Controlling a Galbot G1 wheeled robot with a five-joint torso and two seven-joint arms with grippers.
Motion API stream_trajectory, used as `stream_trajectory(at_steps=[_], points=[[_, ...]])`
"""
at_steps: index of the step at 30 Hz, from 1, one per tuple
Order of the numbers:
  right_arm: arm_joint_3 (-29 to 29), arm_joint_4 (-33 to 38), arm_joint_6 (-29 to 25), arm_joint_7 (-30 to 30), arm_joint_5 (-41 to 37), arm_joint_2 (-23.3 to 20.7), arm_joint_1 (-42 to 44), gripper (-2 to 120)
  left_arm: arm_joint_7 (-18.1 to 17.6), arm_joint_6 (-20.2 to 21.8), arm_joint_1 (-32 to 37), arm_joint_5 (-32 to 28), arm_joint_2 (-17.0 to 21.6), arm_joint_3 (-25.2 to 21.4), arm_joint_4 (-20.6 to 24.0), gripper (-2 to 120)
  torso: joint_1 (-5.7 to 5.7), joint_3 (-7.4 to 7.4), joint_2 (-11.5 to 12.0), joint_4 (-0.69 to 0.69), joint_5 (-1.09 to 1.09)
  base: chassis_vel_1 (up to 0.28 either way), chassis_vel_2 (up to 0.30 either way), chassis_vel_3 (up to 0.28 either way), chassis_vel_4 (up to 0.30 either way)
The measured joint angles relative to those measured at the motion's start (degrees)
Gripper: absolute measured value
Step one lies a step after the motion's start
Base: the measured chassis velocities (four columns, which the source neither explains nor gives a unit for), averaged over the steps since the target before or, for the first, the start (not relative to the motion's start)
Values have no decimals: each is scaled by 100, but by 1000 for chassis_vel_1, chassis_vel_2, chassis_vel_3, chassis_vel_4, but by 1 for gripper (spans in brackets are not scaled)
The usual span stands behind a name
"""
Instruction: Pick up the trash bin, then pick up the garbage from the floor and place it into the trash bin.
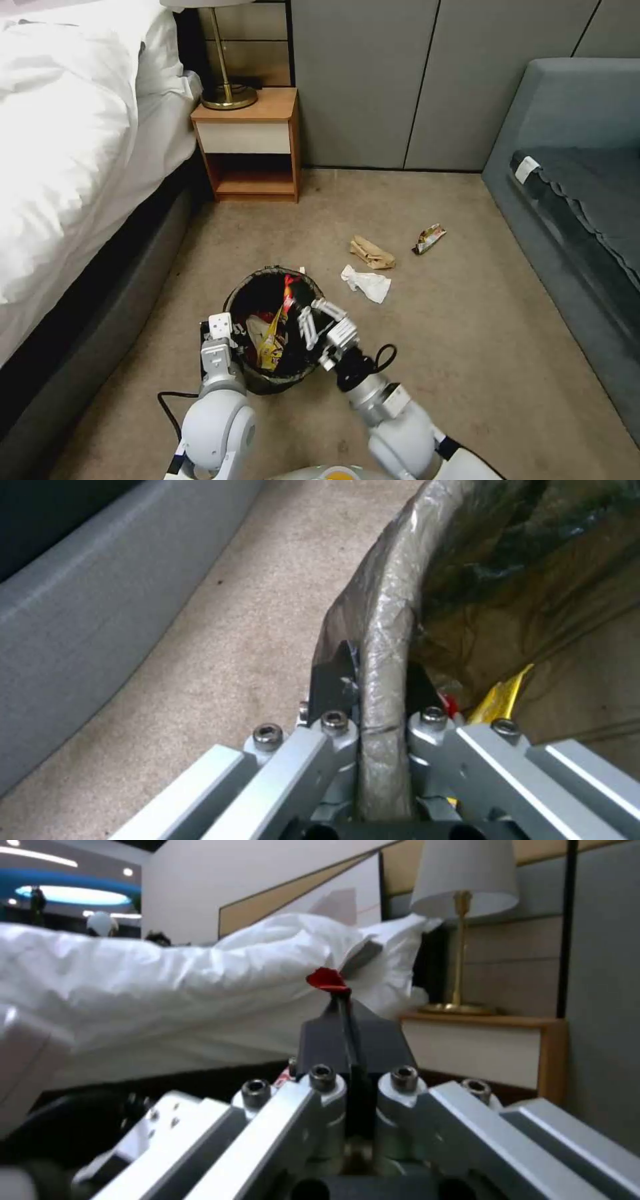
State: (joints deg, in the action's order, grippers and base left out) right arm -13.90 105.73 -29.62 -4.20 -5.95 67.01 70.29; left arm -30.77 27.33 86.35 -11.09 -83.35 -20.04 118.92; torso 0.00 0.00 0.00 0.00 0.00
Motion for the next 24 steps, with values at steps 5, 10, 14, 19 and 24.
stream_trajectory(at_steps=[5, 10, 14, 19, 24], points=[[-112, -313, 41, -37, 3, 142, -129, 0, 0, 5, 20, 14, 4, 40, 34, 1, 0, 0, 0, 0, 0, 0, 0, 0, 0], [-128, -523, 180, -136, 5, 238, -246, 0, -1, 16, 56, 6, -10, 103, 124, 1, 0, 0, 0, 1, 0, 0, 0, 0, 0], [-131, -582, 211, -159, 22, 235, -261, 8, 0, 22, 59, 6, -17, 108, 151, 1, 0, 0, 0, 0, 0, 0, 0, 0, 0], [-130, -585, 225, -165, 45, 217, -230, 27, 0, 25, 62, 3, -7, 95, 162, 1, 0, 0, 0, 0, 0, 0, 0, 0, 0], [-162, -532, 258, -269, 82, 239, -194, 48, 0, 25, 44, -9, 1, 84, 163, 1, 0, 0, 0, 0, 0, 0, 0, 0, 0]])
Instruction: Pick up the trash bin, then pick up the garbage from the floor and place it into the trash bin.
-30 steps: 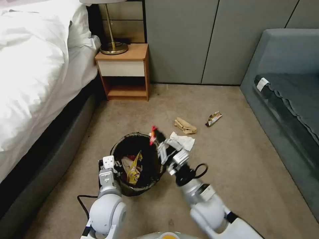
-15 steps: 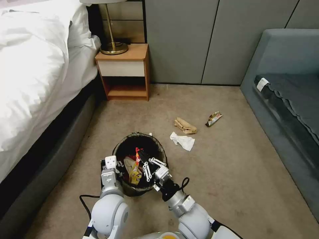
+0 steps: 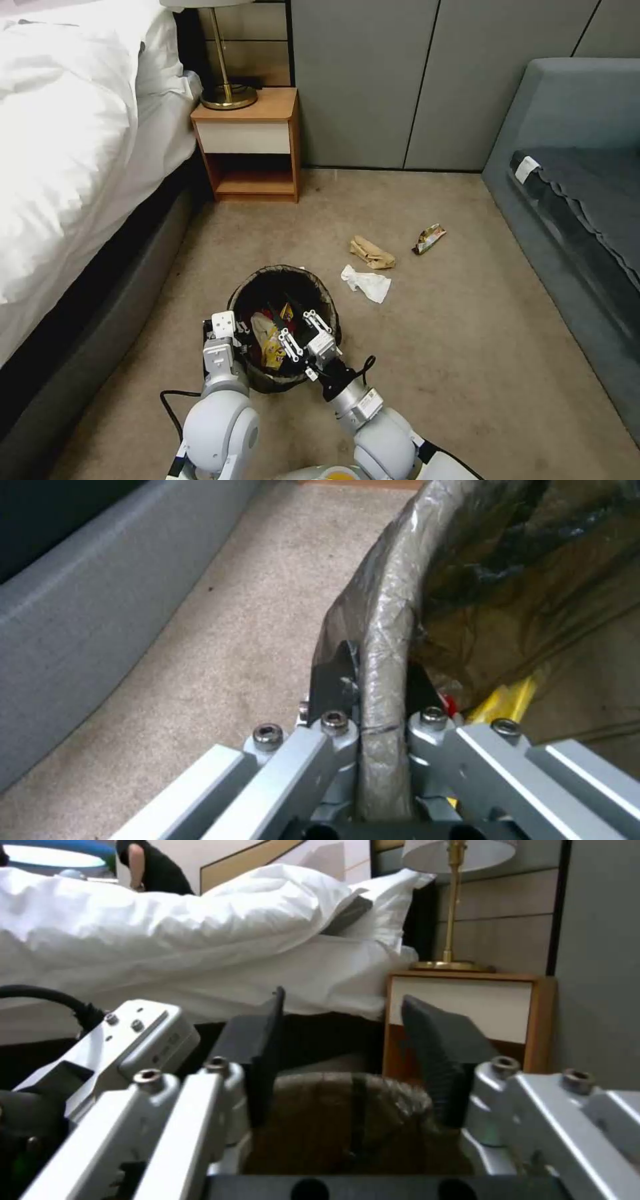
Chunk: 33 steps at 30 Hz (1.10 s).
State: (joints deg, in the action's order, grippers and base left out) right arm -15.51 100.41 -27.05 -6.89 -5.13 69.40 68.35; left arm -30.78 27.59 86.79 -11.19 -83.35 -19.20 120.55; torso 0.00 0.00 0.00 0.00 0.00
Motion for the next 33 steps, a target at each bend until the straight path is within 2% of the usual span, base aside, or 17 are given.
stream_trajectory(at_steps=[1, 4, 5, 8, 9, 12, 16, 21, 23, 24, 27, 28, 29, 33], points=[[0, 0, 0, 0, 0, 0, 0, 48, 0, 0, 0, 0, 0, 0, 0, 1, 0, 0, 0, 0, 0, 0, 0, 0, 0], [-7, 80, 77, -79, 16, -41, -17, 62, 0, 1, 6, -2, 0, 2, 0, 1, 0, 0, 0, 0, 0, 0, 0, 0, 0], [-7, 80, 77, -79, 16, -41, -17, 62, 0, 1, 6, -2, 0, 2, 0, 1, 0, 0, 0, 0, 0, 0, 0, 0, 0], [-2, 146, 101, -97, 17, -60, 22, 78, 2, 1, 3, 0, -1, 6, 0, 1, 0, 0, 0, 0, 0, 0, 0, 0, 0], [-2, 146, 101, -97, 17, -60, 22, 78, 2, 1, 3, 0, -1, 6, 0, 1, 0, 0, 0, 0, 0, 0, 0, 0, 0], [10, 219, 105, -101, 32, -82, 43, 92, 4, 2, 2, 2, -1, 7, 0, 1, -1, 0, 0, 0, 0, 0, 0, 0, 0], [179, 560, 134, -184, 153, -84, 112, 100, 6, 2, 4, 2, 16, -16, 0, 1, -1, 0, 0, 0, 0, 0, 0, 0, 0], [502, 1167, 269, -281, 273, -105, 240, 100, 6, 2, -13, -1, 50, -47, -20, 1, -1, 0, 0, 0, -1, 0, 0, 0, 0], [986, 1876, 534, -533, 323, -100, 461, 100, 9, 2, -37, -7, 84, -51, -70, 1, -1, 0, 0, 1, 0, 0, 0, 0, 0], [986, 1876, 534, -533, 323, -100, 461, 100, 9, 2, -37, -7, 84, -51, -70, 1, -1, 0, 0, 1, 0, 0, 0, 0, 0], [1711, 2439, 794, -839, 357, -29, 921, 100, 16, 2, -64, -11, 122, -50, -114, 1, 0, 0, 0, 1, -1, 0, 0, 0, 0], [2073, 2553, 762, -908, 394, 20, 1233, 100, 17, 2, -70, -14, 138, -52, -124, 1, -1, 0, 0, 0, 0, 0, 0, 0, 0], [2073, 2553, 762, -908, 394, 20, 1233, 100, 17, 2, -70, -14, 138, -52, -124, 1, -1, 0, 0, 0, 0, 0, 0, 0, 0], [2844, 2650, 402, -961, 465, 231, 2165, 100, 26, 0, -92, -26, 157, -131, -130, 1, -1, 0, 0, 0, -1, 0, 0, 0, 0]])
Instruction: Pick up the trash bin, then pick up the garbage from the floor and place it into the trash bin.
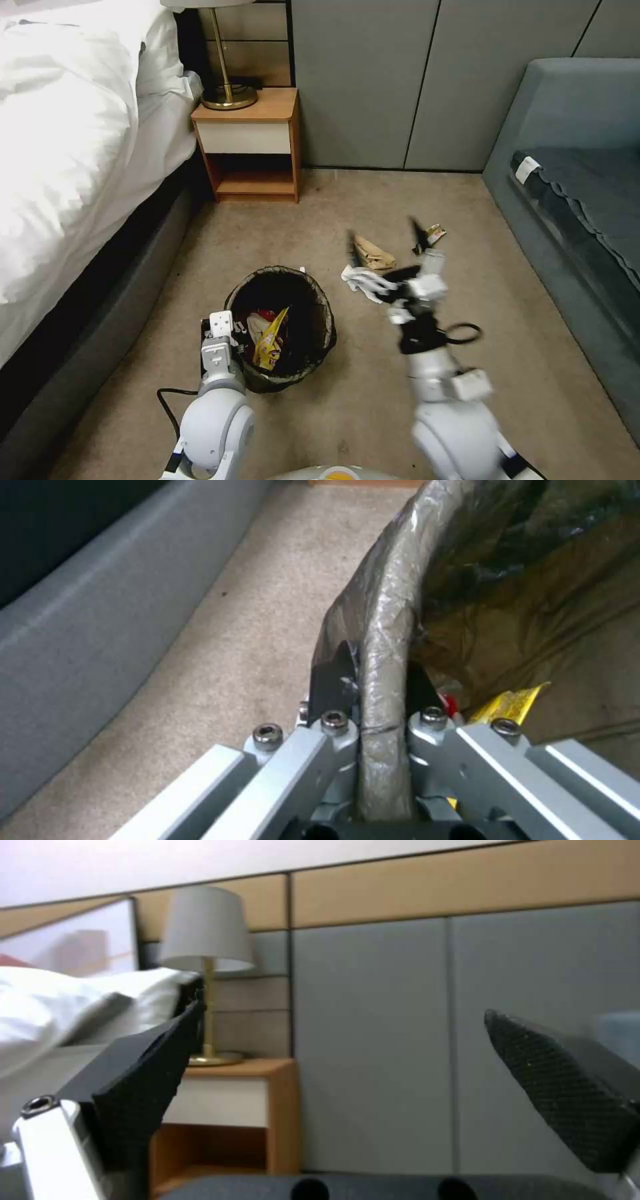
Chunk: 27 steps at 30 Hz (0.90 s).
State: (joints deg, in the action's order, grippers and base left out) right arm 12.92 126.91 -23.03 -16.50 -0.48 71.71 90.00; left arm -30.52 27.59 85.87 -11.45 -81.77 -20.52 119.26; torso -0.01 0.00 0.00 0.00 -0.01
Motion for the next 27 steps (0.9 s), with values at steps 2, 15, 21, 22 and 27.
stream_trajectory(at_steps=[2, 15, 21, 22, 27], points=[[118, -5, -124, 0, 16, 65, 179, 100, 0, -1, -7, -8, -1, -21, 0, 1, 0, 0, 0, -1, 0, 0, 0, 0, 0], [502, -706, -1030, -174, 265, 517, 1100, 100, 3, -8, 26, -39, 1, -35, 55, 1, 0, 0, 0, 0, 0, 0, 0, 0, 0], [574, -775, -1030, -140, 208, 506, 1051, 100, 3, -14, 49, -29, -23, -32, 82, 1, 0, 0, 0, 0, 1, 0, 0, 0, 0], [586, -780, -1029, -127, 191, 503, 1046, 100, 3, -15, 54, -26, -28, -32, 85, 1, 0, 0, 0, 0, 1, 0, 0, 0, 0], [643, -849, -1032, -90, 144, 490, 955, 100, 2, -17, 53, -15, -42, -32, 91, 1, 0, 0, 0, 0, 0, 0, 0, 0, 0]])
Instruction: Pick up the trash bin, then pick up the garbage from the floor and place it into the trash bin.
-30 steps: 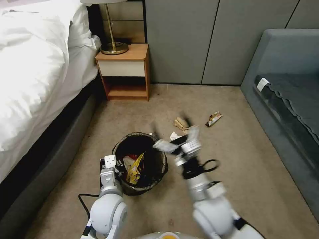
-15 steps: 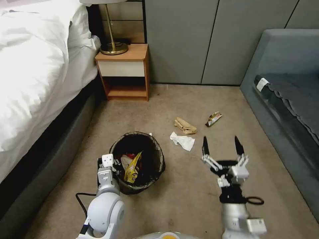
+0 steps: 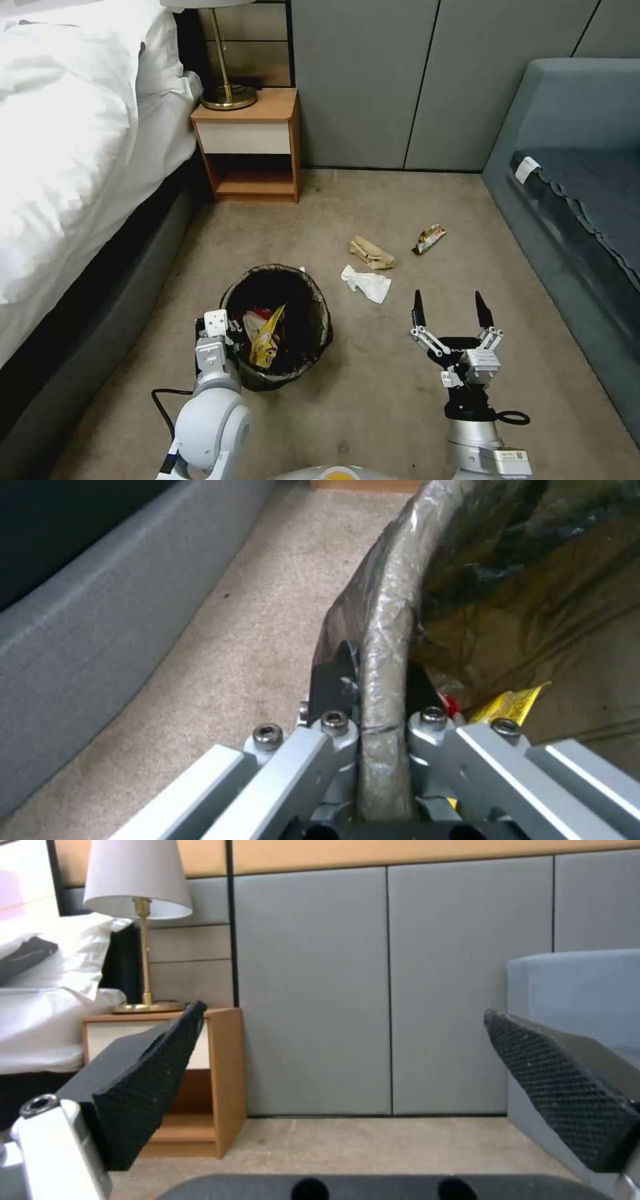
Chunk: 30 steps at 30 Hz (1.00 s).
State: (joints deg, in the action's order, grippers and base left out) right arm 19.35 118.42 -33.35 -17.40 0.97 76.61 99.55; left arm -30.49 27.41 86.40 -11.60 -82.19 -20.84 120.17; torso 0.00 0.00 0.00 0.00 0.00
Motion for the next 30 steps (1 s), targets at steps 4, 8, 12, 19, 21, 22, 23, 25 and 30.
stream_trajectory(at_steps=[4, 8, 12, 19, 21, 22, 23, 25, 30], points=[[13, -13, -1, 7, -51, -5, -38, 100, -4, 0, -5, 0, -7, 6, 0, 1, 0, 0, 0, 0, 0, 0, 0, 0, 0], [17, -27, -1, 16, -76, -8, -64, 100, -6, 0, -5, 3, -22, 7, 0, 1, 0, 1, 0, 0, 0, -79, 69, 65, -77], [13, -47, -1, 17, -82, -5, -81, 100, -7, 0, -3, 4, -28, 2, -1, 1, 0, 0, 0, -1, 1, -137, 150, 148, -141], [-2, -56, -27, 22, -107, -8, -109, 100, -9, -1, -12, 5, -26, -4, -7, 1, 0, -1, 0, 0, -3, -211, 213, 206, -217], [-10, -52, -29, 41, -122, -16, -112, 100, -11, -1, -13, 5, -30, -4, -11, 1, 0, -1, 0, 0, 1, -201, 224, 193, -214], [-11, -45, -31, 54, -125, -17, -116, 100, -11, -1, -13, 5, -34, -3, -12, 1, 1, -1, 0, -1, 2, -201, 222, 214, -214], [-11, -41, -35, 76, -127, -16, -122, 100, -11, -1, -13, 5, -38, -3, -12, 1, 1, 0, 0, -1, -1, -190, 222, 214, -202], [-7, -48, -73, 145, -103, -11, -144, 100, -12, -4, -13, 5, -42, -3, -14, 1, 1, -1, 0, -1, 1, -182, 200, 195, -190], [3, -194, -285, 202, 154, 14, -275, 100, -12, -9, -9, 5, -40, -2, -14, 1, 2, -2, 0, 0, 0, -141, 151, 145, -133]])
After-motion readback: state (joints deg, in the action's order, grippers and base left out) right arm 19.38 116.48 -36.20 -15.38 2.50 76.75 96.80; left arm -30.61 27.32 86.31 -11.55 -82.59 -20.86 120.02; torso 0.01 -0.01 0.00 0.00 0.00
